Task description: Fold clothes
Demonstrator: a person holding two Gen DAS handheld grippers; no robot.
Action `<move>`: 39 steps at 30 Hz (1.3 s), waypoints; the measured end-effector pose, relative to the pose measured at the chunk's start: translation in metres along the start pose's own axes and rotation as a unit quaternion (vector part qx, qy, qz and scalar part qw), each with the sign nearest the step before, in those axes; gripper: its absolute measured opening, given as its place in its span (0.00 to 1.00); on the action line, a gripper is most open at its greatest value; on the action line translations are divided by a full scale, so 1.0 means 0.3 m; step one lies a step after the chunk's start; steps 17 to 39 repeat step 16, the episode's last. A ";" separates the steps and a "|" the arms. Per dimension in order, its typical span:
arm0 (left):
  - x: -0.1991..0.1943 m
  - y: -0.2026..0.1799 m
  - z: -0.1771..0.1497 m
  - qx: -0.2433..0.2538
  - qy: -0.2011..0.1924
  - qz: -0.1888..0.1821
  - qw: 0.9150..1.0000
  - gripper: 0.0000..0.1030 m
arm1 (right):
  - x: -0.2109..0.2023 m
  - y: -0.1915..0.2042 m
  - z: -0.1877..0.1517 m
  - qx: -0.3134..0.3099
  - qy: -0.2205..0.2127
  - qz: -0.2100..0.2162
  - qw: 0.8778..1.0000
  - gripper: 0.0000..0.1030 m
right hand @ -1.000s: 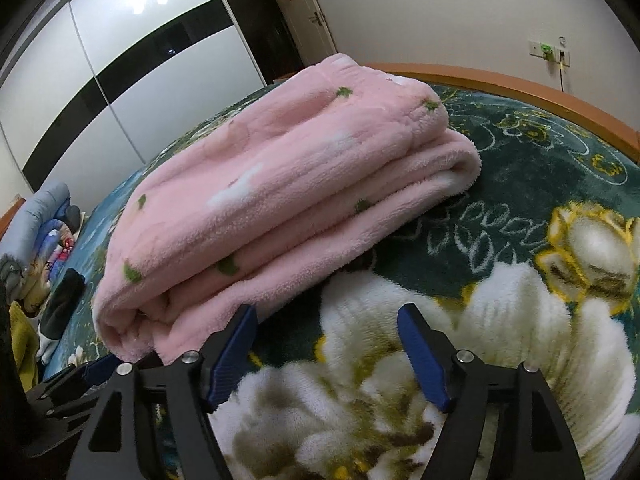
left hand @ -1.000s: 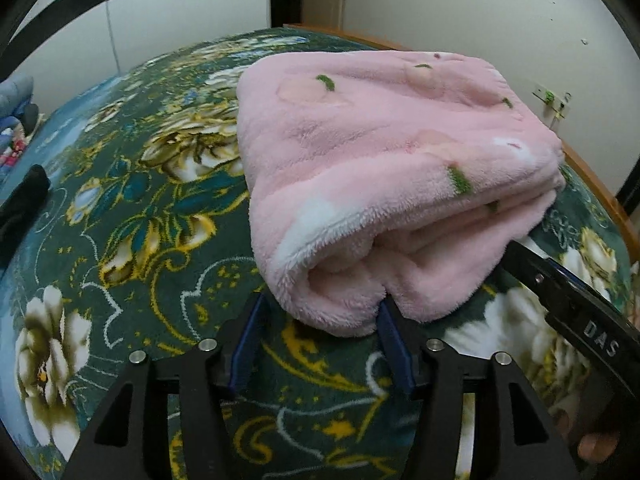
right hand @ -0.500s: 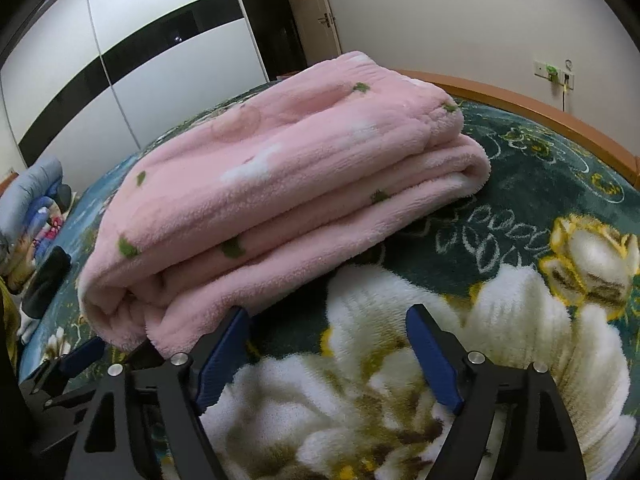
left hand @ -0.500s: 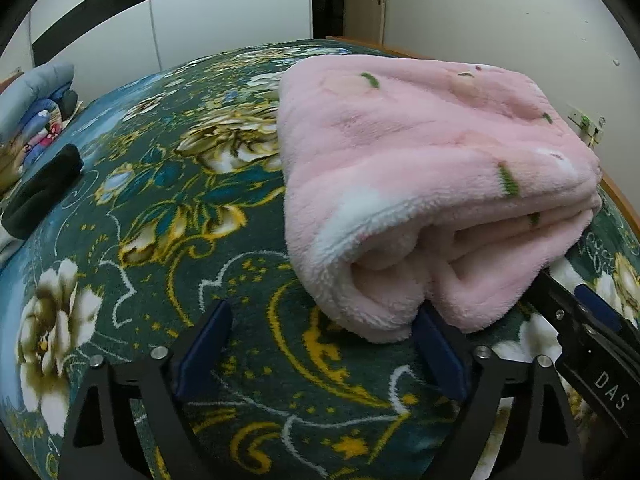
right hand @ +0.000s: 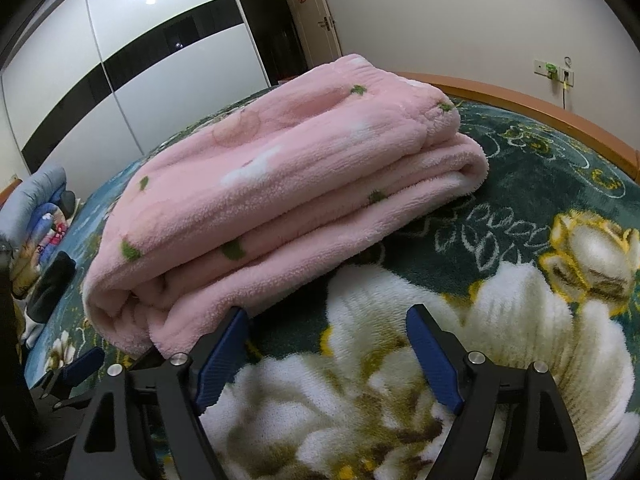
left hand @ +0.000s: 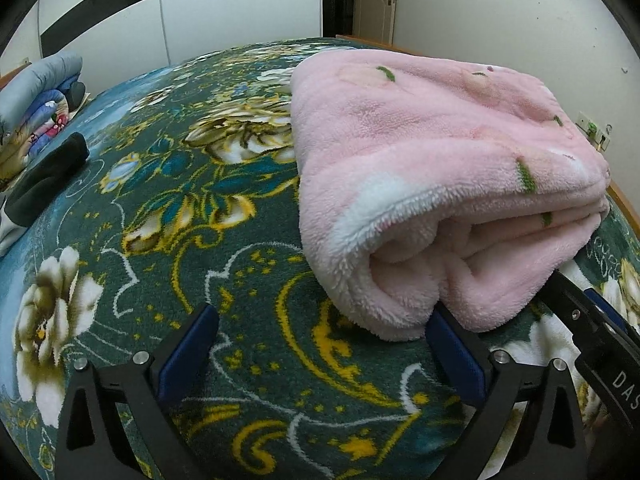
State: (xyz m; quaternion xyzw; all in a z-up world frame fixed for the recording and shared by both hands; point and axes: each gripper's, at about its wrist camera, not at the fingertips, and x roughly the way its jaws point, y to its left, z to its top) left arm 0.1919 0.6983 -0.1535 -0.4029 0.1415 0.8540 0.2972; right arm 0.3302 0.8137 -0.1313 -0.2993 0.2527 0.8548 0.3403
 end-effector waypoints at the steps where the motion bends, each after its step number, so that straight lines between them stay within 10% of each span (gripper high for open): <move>1: 0.000 0.001 0.000 0.001 0.000 0.000 1.000 1.00 | 0.001 0.002 0.000 0.000 0.000 0.000 1.000 0.82; 39: -0.003 -0.003 -0.007 0.002 -0.002 0.002 1.000 1.00 | 0.011 0.023 -0.010 -0.012 0.003 -0.016 1.000 0.82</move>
